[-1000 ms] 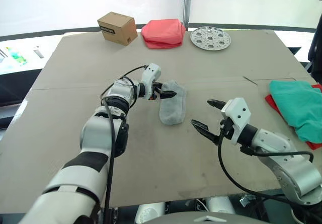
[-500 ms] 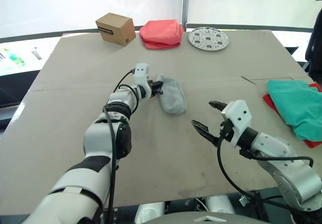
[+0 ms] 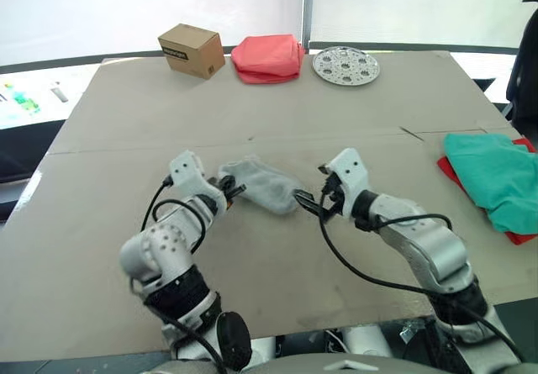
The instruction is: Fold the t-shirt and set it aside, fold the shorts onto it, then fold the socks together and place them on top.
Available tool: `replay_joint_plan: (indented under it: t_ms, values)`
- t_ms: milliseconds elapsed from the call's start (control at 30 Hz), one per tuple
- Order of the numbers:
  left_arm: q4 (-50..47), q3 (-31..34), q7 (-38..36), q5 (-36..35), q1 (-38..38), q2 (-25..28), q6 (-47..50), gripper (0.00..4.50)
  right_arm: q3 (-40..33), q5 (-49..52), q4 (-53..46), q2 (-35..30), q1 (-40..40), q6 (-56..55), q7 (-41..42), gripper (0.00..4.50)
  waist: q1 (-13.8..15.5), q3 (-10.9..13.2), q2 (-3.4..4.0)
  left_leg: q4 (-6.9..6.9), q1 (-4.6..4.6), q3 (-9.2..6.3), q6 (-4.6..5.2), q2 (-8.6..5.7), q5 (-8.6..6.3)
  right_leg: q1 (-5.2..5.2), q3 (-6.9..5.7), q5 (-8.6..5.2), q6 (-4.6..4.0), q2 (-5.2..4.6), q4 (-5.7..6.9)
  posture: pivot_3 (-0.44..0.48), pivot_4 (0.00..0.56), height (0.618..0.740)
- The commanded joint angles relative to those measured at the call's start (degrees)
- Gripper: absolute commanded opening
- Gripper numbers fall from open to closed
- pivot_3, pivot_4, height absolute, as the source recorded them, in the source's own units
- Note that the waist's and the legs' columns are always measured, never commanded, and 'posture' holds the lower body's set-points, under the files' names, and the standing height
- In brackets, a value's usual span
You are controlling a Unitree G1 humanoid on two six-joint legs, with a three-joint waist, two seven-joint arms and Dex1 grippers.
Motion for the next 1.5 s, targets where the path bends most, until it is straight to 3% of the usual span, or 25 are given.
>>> replay_joint_plan:
  t_ms: [33,100,133,267,400,467,567,767,933,1067,1233,1500]
  values:
    - [-4.85,2.64,-0.52,-2.1,-0.56,-0.79,2.86,1.99,-0.13,-0.94,6.08,3.34,-3.2,-3.25,-0.18,4.24,0.15,0.0,0.0,-0.01,0.01,0.0,0.0,0.0,0.0,0.0,0.0,0.0,0.0,0.02,0.0,0.0,0.15,0.736]
    - [-5.4,4.06,-1.91,-3.46,-0.2,-1.06,2.93,2.72,2.21,-1.99,8.45,3.03,-3.4,-6.34,2.79,3.71,0.47,0.0,0.0,-0.02,0.01,0.0,-0.01,0.0,0.0,0.01,0.01,0.0,-0.02,0.04,0.01,0.0,0.15,0.736]
    - [-5.6,4.45,-3.34,-4.36,0.6,-0.1,2.37,3.34,2.95,-1.77,9.13,3.29,-3.32,-8.77,4.85,2.87,0.54,0.0,0.0,-0.02,0.01,0.01,-0.01,-0.01,0.01,0.0,0.01,0.0,-0.02,0.08,0.01,0.0,0.15,0.736]
    - [-4.39,6.19,-9.02,-8.0,2.58,3.85,2.02,3.34,5.46,-1.8,11.38,3.46,-3.86,-12.67,10.07,1.7,0.27,0.0,0.01,-0.12,-0.01,0.01,-0.06,0.02,-0.01,-0.05,0.0,-0.01,-0.03,0.11,-0.02,0.0,0.15,0.736]
    - [4.15,3.59,-21.16,-11.01,5.9,17.52,-0.73,3.34,8.86,-6.63,20.38,3.99,-5.68,-15.25,10.97,0.06,-0.97,0.02,0.04,-0.2,0.19,0.02,-0.21,0.06,0.0,0.02,0.04,-0.02,-0.04,0.15,0.03,0.0,0.15,0.736]
    - [12.55,1.75,-28.73,-11.75,6.23,25.31,-4.41,3.34,9.55,-8.24,24.25,4.43,-6.32,-14.98,10.85,0.02,-1.07,0.05,0.09,-0.26,0.31,0.07,-0.23,0.06,0.01,0.01,0.08,-0.04,-0.06,0.15,0.04,0.0,0.15,0.736]
    - [23.29,-3.77,-37.34,-11.21,4.18,32.57,-10.5,3.34,9.47,-10.13,27.11,4.77,-6.69,-15.39,10.45,0.02,-0.89,0.06,0.13,-0.27,0.33,0.09,-0.34,0.04,-0.06,-0.01,0.12,-0.04,-0.07,0.11,0.03,0.0,0.15,0.736]
    - [43.45,-18.57,-53.29,-6.25,-4.05,38.78,-22.58,3.34,8.92,-11.84,27.95,4.86,-6.73,-15.62,11.07,0.02,-1.02,0.03,0.08,-0.27,0.32,0.12,-0.49,0.04,-0.13,-0.01,0.15,-0.03,-0.06,0.03,0.02,0.0,0.15,0.736]
    - [57.15,-26.94,-57.96,1.96,-10.09,40.17,-35.75,3.34,8.25,-12.55,26.81,4.97,-6.35,-14.96,10.28,0.02,-1.05,-0.05,-0.01,-0.44,0.38,0.16,-0.54,0.03,-0.1,-0.04,0.18,-0.02,-0.07,0.02,0.02,0.0,0.15,0.736]
    - [57.65,-24.8,-58.93,1.08,-12.08,42.0,-37.55,3.34,7.55,-12.76,24.96,4.85,-5.51,-14.05,9.57,0.02,-1.12,-0.08,0.1,-0.58,0.39,0.16,-0.56,0.04,-0.08,-0.06,0.19,-0.02,-0.08,-0.05,-0.01,0.0,0.15,0.736]
    - [55.1,-25.5,-61.65,0.73,-8.72,44.69,-36.18,3.34,7.28,-12.56,23.4,5.18,-4.84,-13.33,9.2,0.02,-1.08,-0.05,0.14,-0.8,0.37,0.16,-0.45,0.03,-0.01,-0.13,0.17,-0.02,-0.07,-0.12,-0.05,0.0,0.15,0.736]
    - [59.75,-27.82,-62.13,2.21,-7.97,40.11,-38.92,3.34,7.27,-12.72,22.61,5.06,-4.82,-12.78,9.44,0.02,-0.68,-0.04,0.2,-0.83,0.38,0.12,-0.58,-0.07,-0.07,-0.13,0.01,-0.02,-0.06,-0.35,-0.05,0.0,0.15,0.736]
